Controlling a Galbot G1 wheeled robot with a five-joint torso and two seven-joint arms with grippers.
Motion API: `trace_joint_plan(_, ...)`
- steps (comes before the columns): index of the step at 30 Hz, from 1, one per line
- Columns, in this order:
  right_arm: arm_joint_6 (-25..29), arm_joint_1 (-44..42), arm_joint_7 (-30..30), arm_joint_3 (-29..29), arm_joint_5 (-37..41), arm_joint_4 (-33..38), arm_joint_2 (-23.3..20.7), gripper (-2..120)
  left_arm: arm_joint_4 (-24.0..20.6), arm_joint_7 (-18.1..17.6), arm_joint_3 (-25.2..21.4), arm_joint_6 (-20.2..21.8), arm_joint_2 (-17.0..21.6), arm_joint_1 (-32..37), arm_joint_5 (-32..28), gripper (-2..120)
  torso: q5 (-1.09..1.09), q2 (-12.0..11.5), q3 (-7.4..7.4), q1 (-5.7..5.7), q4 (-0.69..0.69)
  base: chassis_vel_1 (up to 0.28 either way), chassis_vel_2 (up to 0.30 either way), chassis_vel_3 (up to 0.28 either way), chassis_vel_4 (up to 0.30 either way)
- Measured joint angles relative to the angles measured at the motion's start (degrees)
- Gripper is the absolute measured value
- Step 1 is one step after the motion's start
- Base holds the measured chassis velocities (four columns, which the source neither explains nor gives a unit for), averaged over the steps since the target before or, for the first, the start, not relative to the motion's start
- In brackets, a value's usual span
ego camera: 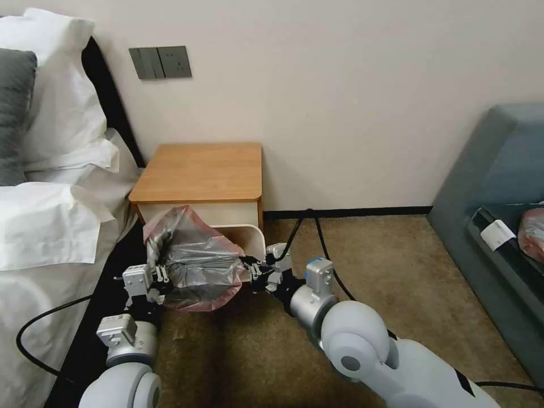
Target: Pick up the garbage bag from the table and place it over the trash can.
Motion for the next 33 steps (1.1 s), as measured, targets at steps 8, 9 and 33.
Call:
trace_joint_plan(8, 0.6, -2.7, -1.4, 3.1, -2.2, 0.8, -1.4, 0, -0.3, -0.2, 0.1, 0.5, 0.0, -0.1, -0.7, 5, 0.00, 0.0, 0.00, 0.00, 0.00, 0.000, 0.000, 0.000, 0.000)
trace_joint_plan(9, 0.8, -3.0, -1.6, 3.6, -2.7, 0.7, -1.5, 0, -0.4, -0.2, 0.2, 0.6, -0.1, -0.1, -0.8, 5, 0.00, 0.0, 0.00, 0.00, 0.00, 0.000, 0.000, 0.000, 0.000)
trace_joint_plan(33, 4.3, -6.9, -6.3, 10.1, -11.1, -2.7, -3.0, 0, -2.6, -1.4, -0.3, 2.8, 0.2, 0.0, -6.5, 5, 0.00, 0.0, 0.00, 0.00, 0.00, 0.000, 0.000, 0.000, 0.000)
